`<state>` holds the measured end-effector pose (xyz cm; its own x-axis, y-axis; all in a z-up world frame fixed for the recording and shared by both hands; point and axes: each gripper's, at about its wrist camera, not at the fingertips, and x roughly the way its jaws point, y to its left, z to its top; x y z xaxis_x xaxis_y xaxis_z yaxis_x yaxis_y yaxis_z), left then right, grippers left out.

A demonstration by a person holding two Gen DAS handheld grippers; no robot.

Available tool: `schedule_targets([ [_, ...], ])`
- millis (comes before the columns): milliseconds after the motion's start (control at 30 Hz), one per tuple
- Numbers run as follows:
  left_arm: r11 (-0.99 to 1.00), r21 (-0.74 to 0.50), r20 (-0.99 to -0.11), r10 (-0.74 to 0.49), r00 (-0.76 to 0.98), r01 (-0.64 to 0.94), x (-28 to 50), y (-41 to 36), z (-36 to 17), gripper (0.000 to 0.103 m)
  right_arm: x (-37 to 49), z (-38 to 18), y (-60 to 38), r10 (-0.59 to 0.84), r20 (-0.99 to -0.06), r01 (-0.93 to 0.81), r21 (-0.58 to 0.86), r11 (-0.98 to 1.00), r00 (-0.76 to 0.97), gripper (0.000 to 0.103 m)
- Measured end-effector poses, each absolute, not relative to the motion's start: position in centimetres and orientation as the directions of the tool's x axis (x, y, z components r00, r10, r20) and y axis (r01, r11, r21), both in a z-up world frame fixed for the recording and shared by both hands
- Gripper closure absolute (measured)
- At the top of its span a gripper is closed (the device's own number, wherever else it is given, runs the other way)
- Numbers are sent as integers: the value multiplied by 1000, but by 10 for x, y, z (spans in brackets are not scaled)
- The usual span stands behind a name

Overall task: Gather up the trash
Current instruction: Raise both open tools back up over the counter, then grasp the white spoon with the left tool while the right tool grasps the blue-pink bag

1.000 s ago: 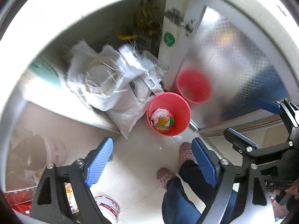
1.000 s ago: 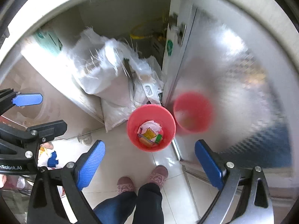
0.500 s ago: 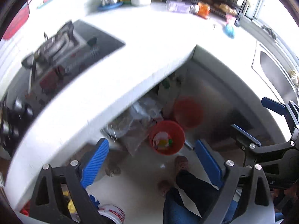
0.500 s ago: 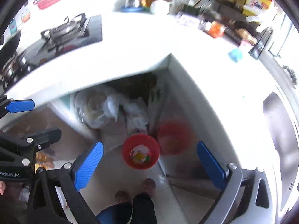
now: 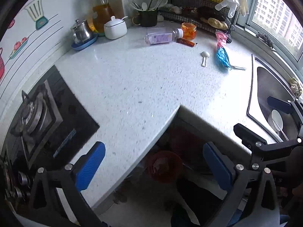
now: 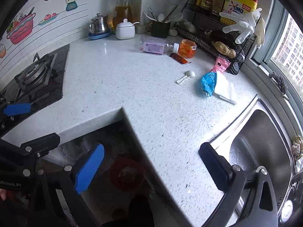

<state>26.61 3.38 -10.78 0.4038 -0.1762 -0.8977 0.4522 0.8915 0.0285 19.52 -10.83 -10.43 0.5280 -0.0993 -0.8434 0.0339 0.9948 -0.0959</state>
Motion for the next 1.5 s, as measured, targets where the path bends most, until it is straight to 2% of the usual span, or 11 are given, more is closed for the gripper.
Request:
schedule_targets([
  [433, 809, -2, -917, -235, 321, 588, 382, -86, -124, 0, 277, -102, -210, -194, -863, 197, -112, 974, 467, 2],
  [800, 733, -38, -944, -249, 216, 679, 435, -174, -158, 1, 308, -121, -282, -247, -892, 334, -117, 935, 380, 2],
  [1167, 700, -77, -964, -234, 126, 710, 456, -211, -196, 1, 322, -149, -315, -245, -918, 376, -117, 919, 314, 2],
  [1200, 695, -80, -964, -237, 123, 714, 456, -214, -197, 5, 322, -150, -318, -244, -918, 379, -115, 918, 312, 2],
  [1267, 689, -78, -967, -229, 115, 720, 456, -218, -201, 26, 324, -154, -323, -228, -923, 385, -97, 918, 310, 2],
  [1400, 686, -52, -966, -219, 137, 726, 454, -223, -203, 31, 325, -157, -328, -199, -928, 391, -64, 918, 316, 2],
  [1500, 689, -37, -966, -211, 151, 724, 454, -221, -202, 45, 327, -158, -328, -190, -928, 386, -55, 921, 321, 2],
])
